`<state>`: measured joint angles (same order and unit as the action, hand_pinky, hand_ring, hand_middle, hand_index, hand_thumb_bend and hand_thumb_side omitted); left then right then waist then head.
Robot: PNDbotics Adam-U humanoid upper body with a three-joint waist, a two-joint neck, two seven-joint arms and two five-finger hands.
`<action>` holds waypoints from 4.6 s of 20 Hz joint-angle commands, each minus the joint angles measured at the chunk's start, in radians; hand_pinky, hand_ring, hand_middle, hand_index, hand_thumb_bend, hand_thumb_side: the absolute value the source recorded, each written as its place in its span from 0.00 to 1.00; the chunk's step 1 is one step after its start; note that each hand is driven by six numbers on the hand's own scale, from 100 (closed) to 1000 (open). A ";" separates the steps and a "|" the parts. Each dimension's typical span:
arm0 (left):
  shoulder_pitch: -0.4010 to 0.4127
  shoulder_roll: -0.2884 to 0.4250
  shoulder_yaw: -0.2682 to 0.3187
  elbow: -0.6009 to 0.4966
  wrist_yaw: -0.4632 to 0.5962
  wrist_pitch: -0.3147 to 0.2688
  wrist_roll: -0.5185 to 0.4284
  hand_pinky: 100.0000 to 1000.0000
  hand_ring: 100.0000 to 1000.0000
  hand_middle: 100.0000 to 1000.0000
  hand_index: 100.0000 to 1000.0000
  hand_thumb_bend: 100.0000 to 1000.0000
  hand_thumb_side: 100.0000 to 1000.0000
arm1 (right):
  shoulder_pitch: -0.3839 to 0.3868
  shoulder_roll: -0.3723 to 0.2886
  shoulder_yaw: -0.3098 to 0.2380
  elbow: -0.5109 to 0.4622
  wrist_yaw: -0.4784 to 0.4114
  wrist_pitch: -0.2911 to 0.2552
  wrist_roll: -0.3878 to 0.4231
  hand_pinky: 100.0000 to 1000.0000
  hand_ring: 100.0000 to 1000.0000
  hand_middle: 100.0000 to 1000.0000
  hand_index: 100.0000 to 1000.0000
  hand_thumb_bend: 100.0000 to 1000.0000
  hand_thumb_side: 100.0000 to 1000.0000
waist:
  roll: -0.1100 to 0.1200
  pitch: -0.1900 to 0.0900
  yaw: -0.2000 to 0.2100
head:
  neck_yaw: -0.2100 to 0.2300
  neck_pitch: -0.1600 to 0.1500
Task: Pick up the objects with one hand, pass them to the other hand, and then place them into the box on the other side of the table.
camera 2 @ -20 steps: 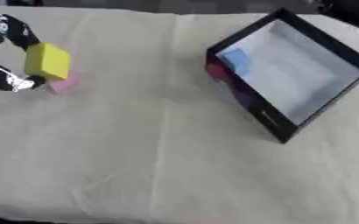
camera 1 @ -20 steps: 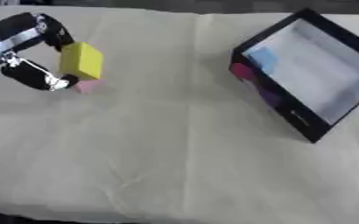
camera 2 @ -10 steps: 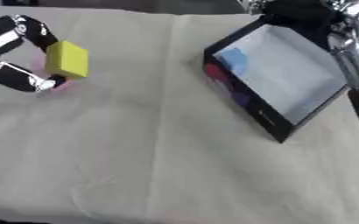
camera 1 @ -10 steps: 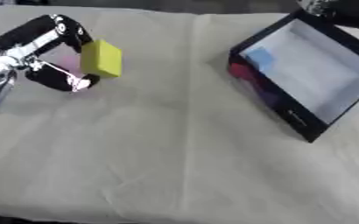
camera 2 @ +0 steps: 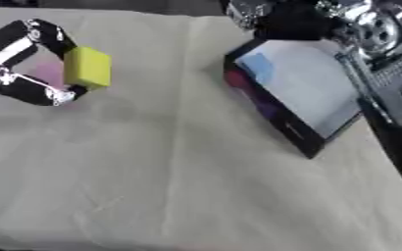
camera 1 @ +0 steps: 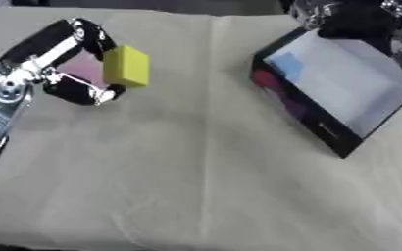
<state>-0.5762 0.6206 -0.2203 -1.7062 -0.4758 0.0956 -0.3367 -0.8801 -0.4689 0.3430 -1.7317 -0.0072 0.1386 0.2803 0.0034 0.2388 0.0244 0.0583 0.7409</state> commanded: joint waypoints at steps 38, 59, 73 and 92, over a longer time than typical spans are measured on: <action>-0.080 -0.242 -0.030 -0.008 0.066 -0.015 0.059 0.67 0.48 0.48 0.42 0.00 0.00 | -0.071 0.119 0.095 0.076 0.195 -0.040 0.168 0.91 0.91 1.00 0.98 0.00 0.15 | -0.013 -0.035 0.017 | -0.028 -0.009; -0.089 -0.265 -0.032 -0.017 0.081 0.016 0.046 0.66 0.47 0.48 0.42 0.00 0.00 | -0.042 0.094 0.093 0.044 0.241 -0.095 0.276 0.93 0.92 1.00 0.98 0.00 0.00 | -0.016 -0.030 0.021 | -0.023 -0.011; -0.091 -0.272 -0.040 -0.027 0.086 0.016 0.034 0.66 0.47 0.48 0.42 0.00 0.00 | -0.038 0.094 0.091 0.051 0.305 -0.114 0.230 0.95 0.93 1.00 0.99 0.00 0.15 | -0.017 -0.028 0.022 | -0.024 -0.013; -0.104 -0.284 -0.050 -0.033 0.095 0.012 0.029 0.65 0.47 0.47 0.42 0.00 0.00 | -0.034 0.090 0.099 0.075 0.309 -0.120 0.262 0.96 0.93 1.00 1.00 0.00 0.21 | -0.019 -0.027 0.024 | -0.022 -0.012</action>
<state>-0.6597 0.3323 -0.2718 -1.7179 -0.3874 0.1102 -0.3040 -0.8978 -0.3586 0.4502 -1.6510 0.2954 0.0229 0.5420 -0.0040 0.2388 0.0471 0.0341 0.7371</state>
